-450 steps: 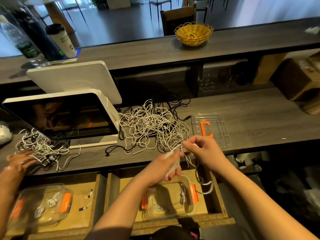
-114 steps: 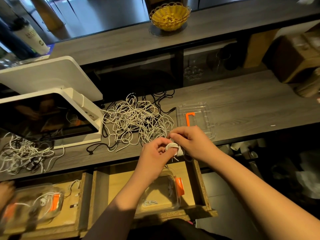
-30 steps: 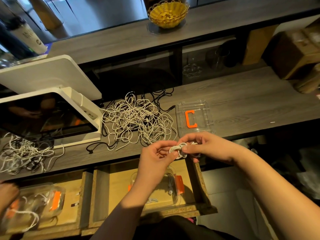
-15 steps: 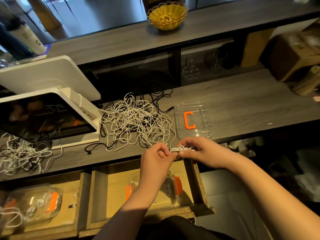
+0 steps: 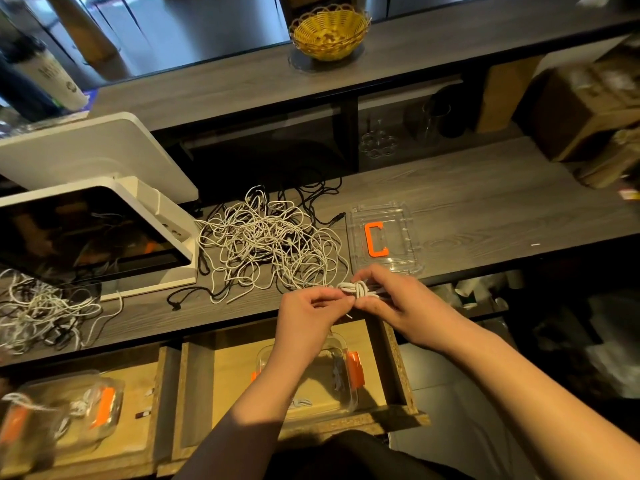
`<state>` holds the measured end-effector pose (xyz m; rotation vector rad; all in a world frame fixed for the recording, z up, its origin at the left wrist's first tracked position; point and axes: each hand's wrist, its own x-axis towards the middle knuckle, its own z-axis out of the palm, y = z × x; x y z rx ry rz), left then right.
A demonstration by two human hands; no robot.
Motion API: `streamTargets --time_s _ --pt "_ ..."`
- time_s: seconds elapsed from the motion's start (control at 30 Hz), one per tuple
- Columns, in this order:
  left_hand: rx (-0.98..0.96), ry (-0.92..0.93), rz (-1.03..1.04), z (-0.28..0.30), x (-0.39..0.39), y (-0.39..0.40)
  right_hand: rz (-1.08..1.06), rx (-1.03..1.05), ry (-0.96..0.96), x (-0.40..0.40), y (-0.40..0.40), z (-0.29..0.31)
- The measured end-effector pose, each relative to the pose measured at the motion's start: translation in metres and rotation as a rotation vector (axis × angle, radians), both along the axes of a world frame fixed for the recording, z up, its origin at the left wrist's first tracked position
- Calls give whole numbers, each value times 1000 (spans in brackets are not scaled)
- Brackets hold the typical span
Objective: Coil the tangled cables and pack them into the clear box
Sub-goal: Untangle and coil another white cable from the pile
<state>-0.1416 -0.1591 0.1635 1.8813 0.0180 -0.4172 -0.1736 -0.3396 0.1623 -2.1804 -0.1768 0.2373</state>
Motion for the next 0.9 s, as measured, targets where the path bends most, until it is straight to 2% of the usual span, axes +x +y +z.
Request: streamTargets --time_s 0.13,0.23,0.47,0.63,0.7,0.83,0.9 --pt "34 -39 -3 0 2 -5 -15 -6 -6 -5 0 3" --pt "128 -107 -17 -1 -2 -11 -24 -18 -19 -5 2 2" --pt "305 -104 -239 -3 0 -10 -8 -21 63 -6 2 2" --pt "376 -262 -350 -4 -2 -4 -15 41 59 -8 1 -3" --pt "359 -284 -330 -6 -1 -3 -18 70 57 -9 3 -3" --pt "117 -112 -184 -8 1 -1 -27 109 57 -8 7 -5" --pt "39 -71 -174 -5 2 0 -41 164 43 -8 8 -4"
